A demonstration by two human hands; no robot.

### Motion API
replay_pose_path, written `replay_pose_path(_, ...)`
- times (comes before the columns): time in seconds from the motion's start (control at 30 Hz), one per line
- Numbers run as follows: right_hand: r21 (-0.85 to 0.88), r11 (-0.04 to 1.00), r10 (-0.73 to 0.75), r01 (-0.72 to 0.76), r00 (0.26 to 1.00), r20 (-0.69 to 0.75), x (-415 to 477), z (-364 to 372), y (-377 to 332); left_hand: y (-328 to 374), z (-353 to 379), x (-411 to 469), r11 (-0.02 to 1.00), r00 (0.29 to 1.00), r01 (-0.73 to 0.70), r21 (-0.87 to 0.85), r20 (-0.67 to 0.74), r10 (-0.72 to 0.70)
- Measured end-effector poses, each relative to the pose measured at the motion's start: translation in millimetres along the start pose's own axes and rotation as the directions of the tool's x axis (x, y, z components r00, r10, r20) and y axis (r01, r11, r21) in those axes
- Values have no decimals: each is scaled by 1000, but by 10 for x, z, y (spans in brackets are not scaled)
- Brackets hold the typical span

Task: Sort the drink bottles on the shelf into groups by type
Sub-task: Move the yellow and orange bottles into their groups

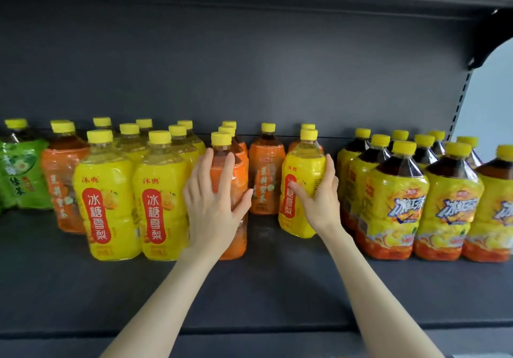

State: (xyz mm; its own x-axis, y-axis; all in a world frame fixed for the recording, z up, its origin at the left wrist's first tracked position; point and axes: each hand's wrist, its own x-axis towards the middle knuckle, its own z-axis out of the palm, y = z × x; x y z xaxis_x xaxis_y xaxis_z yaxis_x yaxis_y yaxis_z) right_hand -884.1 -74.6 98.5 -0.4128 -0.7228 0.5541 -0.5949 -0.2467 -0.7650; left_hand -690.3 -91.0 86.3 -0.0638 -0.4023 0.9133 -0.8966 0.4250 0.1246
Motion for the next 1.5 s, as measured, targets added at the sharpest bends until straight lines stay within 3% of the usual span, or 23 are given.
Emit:
replay_pose_path(0.3, 235, 971, -45, 30, 997, 57, -261, -145, -53, 33, -110, -1, 999, 995, 14, -36, 94, -11)
replay_pose_path(0.5, 473, 881, -56, 9, 995, 87, -740, -295, -289, 183, -580, -141, 903, 992, 122, -413, 89, -93)
replay_pose_path(0.63, 608, 794, -81, 2, 991, 102, -1119, -313, -604, 174, -946, -337, 730, 967, 254, -635, 194, -167)
replay_pose_path(0.8, 690, 723, -148, -8, 975, 167, -1490, -144, -1174, 34, -1465, -474, 332, 875, 483, -810, 440, -202)
replay_pose_path(0.93, 724, 689, -168, -30, 965, 201, -1822, 208, -1658, -340, -1903, -619, 205, 842, 537, -818, 505, -189)
replay_pose_path(1.27, 745, 624, -104, -234, 920, 377, -3050, 1516, -2842, -1968, -3049, -1062, 269, 840, 528, -806, 449, -304)
replay_pose_path(1.5, 706, 663, -60, -248, 923, 380, -3210, 2189, -3483, -2859, -3344, -971, 294, 847, 523, -800, 446, -290)
